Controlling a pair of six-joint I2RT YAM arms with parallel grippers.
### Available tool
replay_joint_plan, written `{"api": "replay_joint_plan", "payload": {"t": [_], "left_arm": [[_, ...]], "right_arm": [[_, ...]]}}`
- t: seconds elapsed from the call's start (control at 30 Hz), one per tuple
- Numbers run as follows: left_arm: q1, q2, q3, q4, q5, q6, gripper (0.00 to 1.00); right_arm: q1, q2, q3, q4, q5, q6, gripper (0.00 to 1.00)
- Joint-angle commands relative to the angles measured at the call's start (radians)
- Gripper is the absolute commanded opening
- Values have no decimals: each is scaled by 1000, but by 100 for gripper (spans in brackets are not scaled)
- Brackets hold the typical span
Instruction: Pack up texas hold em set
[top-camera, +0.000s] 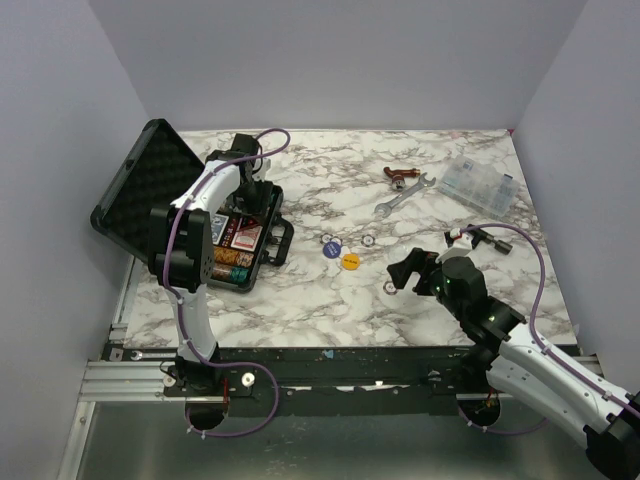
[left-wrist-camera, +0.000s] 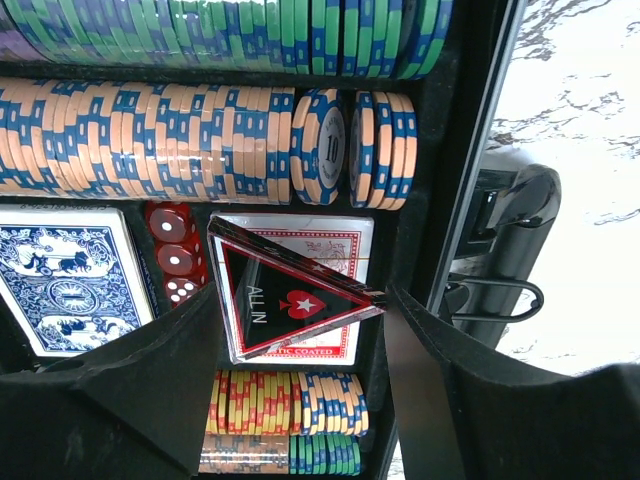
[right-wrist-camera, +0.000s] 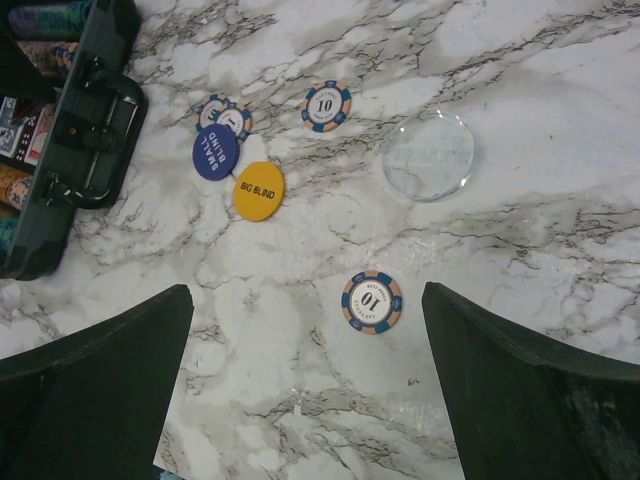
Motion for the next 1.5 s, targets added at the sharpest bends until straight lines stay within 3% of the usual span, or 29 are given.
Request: {"api": "replay_joint_plan", "payload": {"t": [0.0,0.37,0.63,0.93,1.13,1.3,1.4,1.47], "left_arm": [[12,14,24,-9,9,-3,40],[12,22,15,-31,7,-2,46],[10,11,-2,-20,46,-3,68],[12,-33,-18,-15,23,-10,78],[10,-193,-88,40,39,-42,78],[-8,-403,-234,183,224,-108,77],[-64,-493,-313,276,297,-163,77],[-128,-506,-306,275,272,-160,77]], "right_arm": [[-2,4,3,11,-2,-4,100],[-2,3,7,9,-4,-4,100],[-2,24,10,14,-2,-7,100],[-2,27,13,11,-6,-8,100],[-2,38,15,10,-8,-6,100],[-2,69,28,8,12,-7,100],[-3,102,42,13,35,-7,100],[-3,161,70,9,51,-14,100]]}}
